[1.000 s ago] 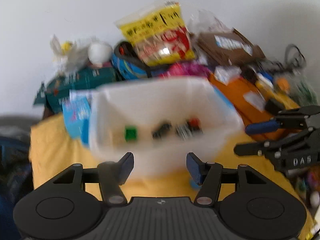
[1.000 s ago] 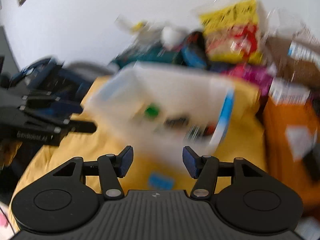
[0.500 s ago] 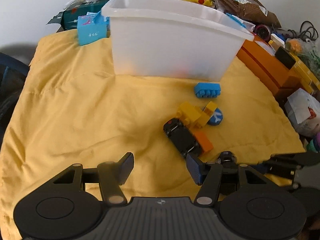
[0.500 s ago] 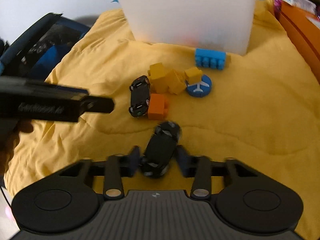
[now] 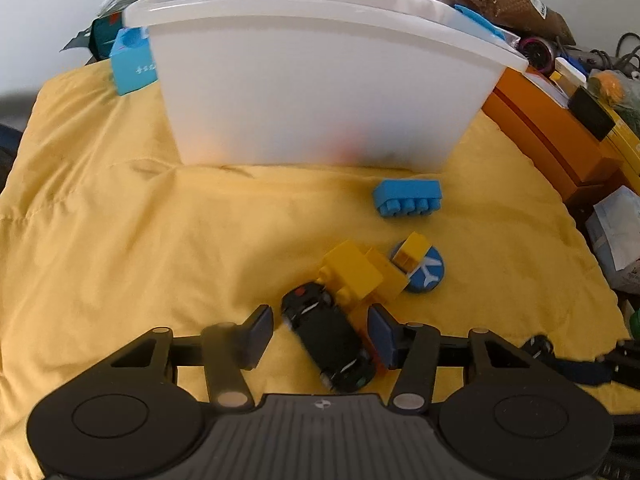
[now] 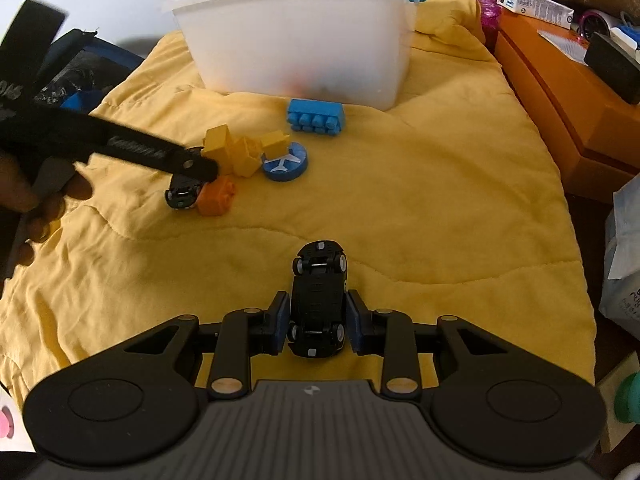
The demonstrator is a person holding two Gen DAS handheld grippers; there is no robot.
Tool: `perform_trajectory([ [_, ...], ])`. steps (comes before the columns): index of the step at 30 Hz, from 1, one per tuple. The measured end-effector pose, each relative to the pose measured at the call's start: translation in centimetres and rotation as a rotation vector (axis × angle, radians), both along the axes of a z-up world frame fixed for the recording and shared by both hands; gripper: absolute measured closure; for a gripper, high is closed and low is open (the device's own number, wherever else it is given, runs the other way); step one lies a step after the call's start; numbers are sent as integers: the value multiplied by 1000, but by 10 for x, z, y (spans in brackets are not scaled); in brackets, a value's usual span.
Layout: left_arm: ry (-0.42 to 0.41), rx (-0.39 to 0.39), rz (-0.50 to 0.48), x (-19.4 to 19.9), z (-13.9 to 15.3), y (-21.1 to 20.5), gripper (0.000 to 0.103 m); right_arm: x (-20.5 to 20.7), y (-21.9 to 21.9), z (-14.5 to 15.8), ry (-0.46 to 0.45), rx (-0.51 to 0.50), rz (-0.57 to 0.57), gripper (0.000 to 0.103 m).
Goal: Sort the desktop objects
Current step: 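Grasp a black car with the right tool while the left tool grasps another black car, then move both black cars over the white bin and open both tools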
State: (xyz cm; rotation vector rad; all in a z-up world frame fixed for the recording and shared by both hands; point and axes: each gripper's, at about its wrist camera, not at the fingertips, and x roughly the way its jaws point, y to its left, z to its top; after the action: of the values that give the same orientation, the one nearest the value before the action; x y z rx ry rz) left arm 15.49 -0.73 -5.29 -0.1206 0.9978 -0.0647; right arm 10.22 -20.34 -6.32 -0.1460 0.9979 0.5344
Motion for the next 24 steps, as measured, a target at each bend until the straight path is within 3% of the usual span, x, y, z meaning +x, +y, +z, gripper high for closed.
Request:
perform_trajectory([
  [6, -23, 22, -28, -3, 2, -3, 62, -1, 3, 2, -2, 15, 9, 70],
  [10, -11, 100, -20, -14, 0, 4, 60, -1, 2, 2, 2, 24, 5, 70],
  [16, -2, 117, -60, -20, -8, -2, 60, -2, 8, 0, 10, 25, 22, 70],
  [17, -6, 117, -76, -21, -8, -3, 62, -3, 9, 1, 8, 25, 27, 70],
  [18, -13, 120, -90, -22, -8, -3, 73, -3, 10, 2, 2, 29, 28, 70],
  [21, -47, 119, -83, -29, 0, 3, 73, 0, 10, 15, -29, 61, 22, 70],
  [24, -84, 46, -34, -35, 20, 19, 73, 10, 10, 37, -67, 114, 5, 70],
])
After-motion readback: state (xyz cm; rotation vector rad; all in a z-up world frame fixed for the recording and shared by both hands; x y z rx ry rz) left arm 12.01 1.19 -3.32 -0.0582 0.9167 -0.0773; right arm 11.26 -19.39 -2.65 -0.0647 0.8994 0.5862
